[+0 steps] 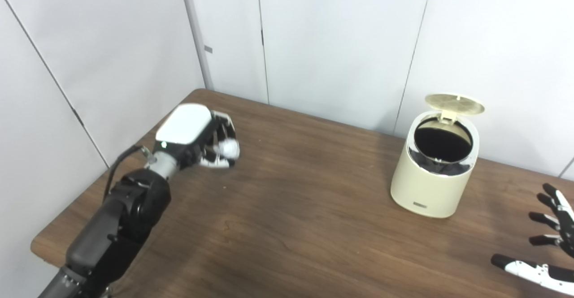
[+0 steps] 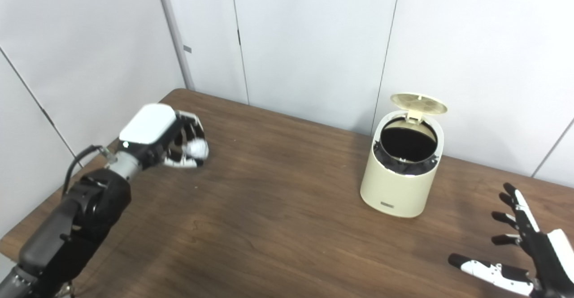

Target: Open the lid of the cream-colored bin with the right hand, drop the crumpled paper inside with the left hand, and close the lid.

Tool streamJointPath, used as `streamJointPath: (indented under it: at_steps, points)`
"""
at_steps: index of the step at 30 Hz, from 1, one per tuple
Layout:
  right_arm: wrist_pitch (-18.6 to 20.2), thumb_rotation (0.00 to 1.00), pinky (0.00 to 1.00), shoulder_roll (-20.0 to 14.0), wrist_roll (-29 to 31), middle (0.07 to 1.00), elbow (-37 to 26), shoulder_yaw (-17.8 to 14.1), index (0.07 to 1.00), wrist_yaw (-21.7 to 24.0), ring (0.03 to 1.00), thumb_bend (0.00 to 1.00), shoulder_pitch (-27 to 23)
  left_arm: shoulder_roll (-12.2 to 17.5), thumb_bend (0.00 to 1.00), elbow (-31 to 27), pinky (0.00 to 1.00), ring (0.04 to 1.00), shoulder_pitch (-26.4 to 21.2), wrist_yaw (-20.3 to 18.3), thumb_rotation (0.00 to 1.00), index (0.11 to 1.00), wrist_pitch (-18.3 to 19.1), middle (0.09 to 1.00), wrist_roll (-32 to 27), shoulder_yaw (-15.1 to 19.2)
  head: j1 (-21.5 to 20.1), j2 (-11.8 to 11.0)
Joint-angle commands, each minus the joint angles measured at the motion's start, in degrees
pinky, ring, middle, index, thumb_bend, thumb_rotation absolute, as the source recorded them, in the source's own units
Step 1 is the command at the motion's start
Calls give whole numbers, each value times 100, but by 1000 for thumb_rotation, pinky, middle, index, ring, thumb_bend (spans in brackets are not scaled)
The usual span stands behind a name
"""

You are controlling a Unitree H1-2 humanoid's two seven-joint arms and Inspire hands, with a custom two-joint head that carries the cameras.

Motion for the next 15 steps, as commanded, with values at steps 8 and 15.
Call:
streamJointPath:
  at_steps: [8, 15]
  points:
    - [-297, 249, 596, -54, 69, 948, 32, -31, 991, -86, 839, 742, -227, -879, 496, -1142, 313, 365, -541, -59, 0, 534, 798, 500, 132, 119, -192, -54]
    - [-212, 223, 641, -28, 14, 937, 10, -32, 984, -111, 837, 756, -268, -1384, 495, -1391, 319, 362, -939, -167, 0, 537, 819, 485, 200, -218, -440, -148]
